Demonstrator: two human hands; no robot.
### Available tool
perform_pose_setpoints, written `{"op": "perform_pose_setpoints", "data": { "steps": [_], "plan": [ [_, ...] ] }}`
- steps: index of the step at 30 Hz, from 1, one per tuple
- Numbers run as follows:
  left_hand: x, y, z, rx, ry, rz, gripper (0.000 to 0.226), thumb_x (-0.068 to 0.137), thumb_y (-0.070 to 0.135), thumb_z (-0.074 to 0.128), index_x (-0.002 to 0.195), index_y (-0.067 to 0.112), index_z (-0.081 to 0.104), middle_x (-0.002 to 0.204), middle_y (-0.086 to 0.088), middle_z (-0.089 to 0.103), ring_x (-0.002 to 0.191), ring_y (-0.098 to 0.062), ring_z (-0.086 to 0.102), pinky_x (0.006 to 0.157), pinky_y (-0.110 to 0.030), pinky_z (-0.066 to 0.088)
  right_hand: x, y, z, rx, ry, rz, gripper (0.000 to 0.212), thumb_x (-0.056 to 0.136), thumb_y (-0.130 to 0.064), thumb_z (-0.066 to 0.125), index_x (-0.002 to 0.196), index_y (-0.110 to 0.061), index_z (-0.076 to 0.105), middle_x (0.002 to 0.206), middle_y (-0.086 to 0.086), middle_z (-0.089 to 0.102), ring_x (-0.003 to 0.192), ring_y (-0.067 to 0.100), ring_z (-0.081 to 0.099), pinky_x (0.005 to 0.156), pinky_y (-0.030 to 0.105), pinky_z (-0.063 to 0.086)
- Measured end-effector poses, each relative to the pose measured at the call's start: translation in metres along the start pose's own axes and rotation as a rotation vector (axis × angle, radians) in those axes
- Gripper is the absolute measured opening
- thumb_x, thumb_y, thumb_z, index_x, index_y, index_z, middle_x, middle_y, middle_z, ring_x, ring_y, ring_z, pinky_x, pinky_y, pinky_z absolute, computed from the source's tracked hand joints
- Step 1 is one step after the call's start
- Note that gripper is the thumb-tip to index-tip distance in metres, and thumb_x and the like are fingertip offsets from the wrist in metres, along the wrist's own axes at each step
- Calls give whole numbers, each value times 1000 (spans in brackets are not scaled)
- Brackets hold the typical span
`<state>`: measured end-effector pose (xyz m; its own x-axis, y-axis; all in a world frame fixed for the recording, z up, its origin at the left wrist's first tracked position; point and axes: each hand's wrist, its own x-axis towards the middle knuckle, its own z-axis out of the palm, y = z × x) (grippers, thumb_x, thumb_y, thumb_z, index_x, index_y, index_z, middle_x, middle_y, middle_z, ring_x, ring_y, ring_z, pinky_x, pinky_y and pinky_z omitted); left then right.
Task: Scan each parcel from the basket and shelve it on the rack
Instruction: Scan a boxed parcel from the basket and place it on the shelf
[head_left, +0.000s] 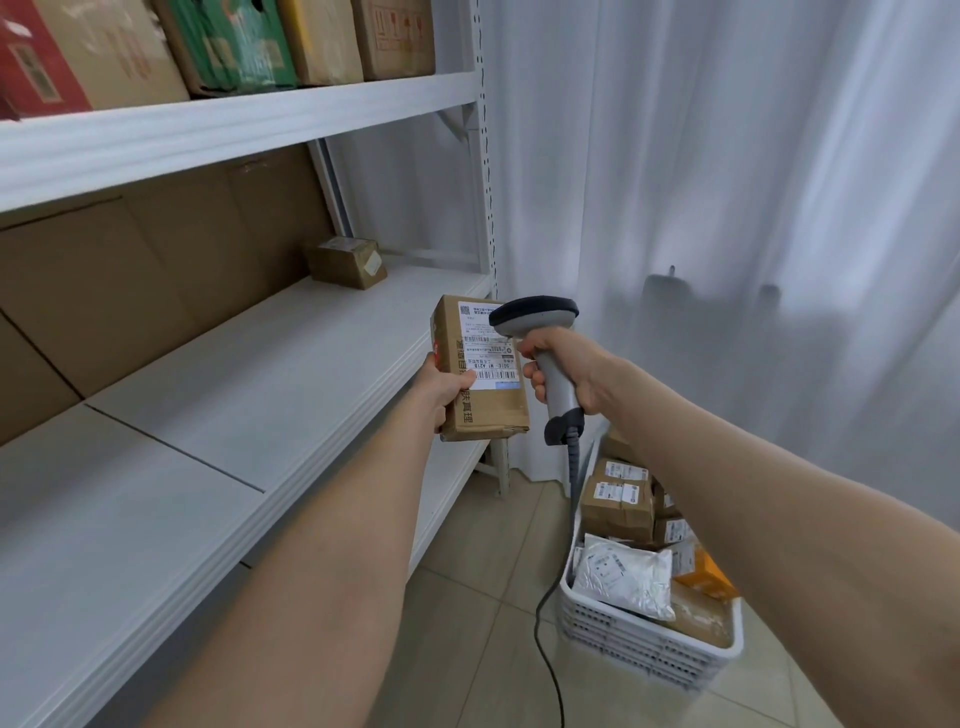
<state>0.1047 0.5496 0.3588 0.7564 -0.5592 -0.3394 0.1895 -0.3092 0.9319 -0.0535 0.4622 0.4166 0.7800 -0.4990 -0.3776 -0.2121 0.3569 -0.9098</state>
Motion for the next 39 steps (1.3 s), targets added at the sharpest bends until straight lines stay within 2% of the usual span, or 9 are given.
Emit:
{"op": "perform_pose_setpoints", "data": {
  "steps": [6,13,18,24,28,31,34,37,39],
  "plan": [
    [0,8,-25,-1,18,-66,37,91,25,64,125,21,50,92,-3,65,77,-21,61,65,-43,49,16,6,11,164,92,4,9,92,-13,59,98,-6,57,61,6,62,38,9,50,42,19,48],
    [9,27,-78,57,-17,-25,36,81,32,74,109,11,64,82,-2,72,72,-15,68,51,-25,50,45,5,28,275,223,-72,21,89,-16,68,106,-9,59,72,4,57,54,12,52,47,22,50],
    [16,49,-120,164,-174,-10,25,85,27,69,107,16,66,96,-7,74,87,-21,71,76,-32,58,67,3,40,337,301,-142,24,83,-23,76,93,-20,55,85,3,55,69,18,56,58,36,54],
    [21,72,-134,299,-277,-107,29,88,28,63,112,14,61,97,-8,73,78,-19,70,65,-27,57,90,0,43,390,91,-77,55,77,-32,81,123,-10,58,97,9,74,89,31,72,70,45,60],
    [37,89,-133,449,-175,-57,33,87,35,63,115,18,62,105,-8,70,86,-20,67,75,-31,56,112,-9,45,445,14,-2,54,78,-20,81,123,-3,57,93,13,76,80,28,74,58,37,60],
    [70,94,-124,512,147,121,54,85,42,65,133,21,51,132,-6,54,112,-22,55,89,-33,47,140,-18,50,523,82,-7,54,78,-16,80,124,-4,54,100,15,74,82,30,74,64,41,61],
    [98,91,-111,100,473,6,82,79,57,65,143,16,32,142,-8,43,130,-30,41,100,-42,37,173,-30,52,620,128,-7,60,79,-16,80,130,-4,51,116,16,68,100,32,69,71,42,60],
    [122,83,-83,-360,381,-172,73,76,68,62,128,20,43,122,-9,54,127,-35,44,103,-53,38,209,-47,49,674,162,15,65,76,-20,83,130,-2,51,118,16,67,99,32,68,80,42,60],
    [139,81,-59,-536,249,-167,74,77,63,65,132,18,44,133,-14,50,130,-36,42,106,-54,38,230,-55,50,686,142,42,63,75,-20,84,127,-3,52,115,16,68,96,31,69,79,39,60]
  ]
}}
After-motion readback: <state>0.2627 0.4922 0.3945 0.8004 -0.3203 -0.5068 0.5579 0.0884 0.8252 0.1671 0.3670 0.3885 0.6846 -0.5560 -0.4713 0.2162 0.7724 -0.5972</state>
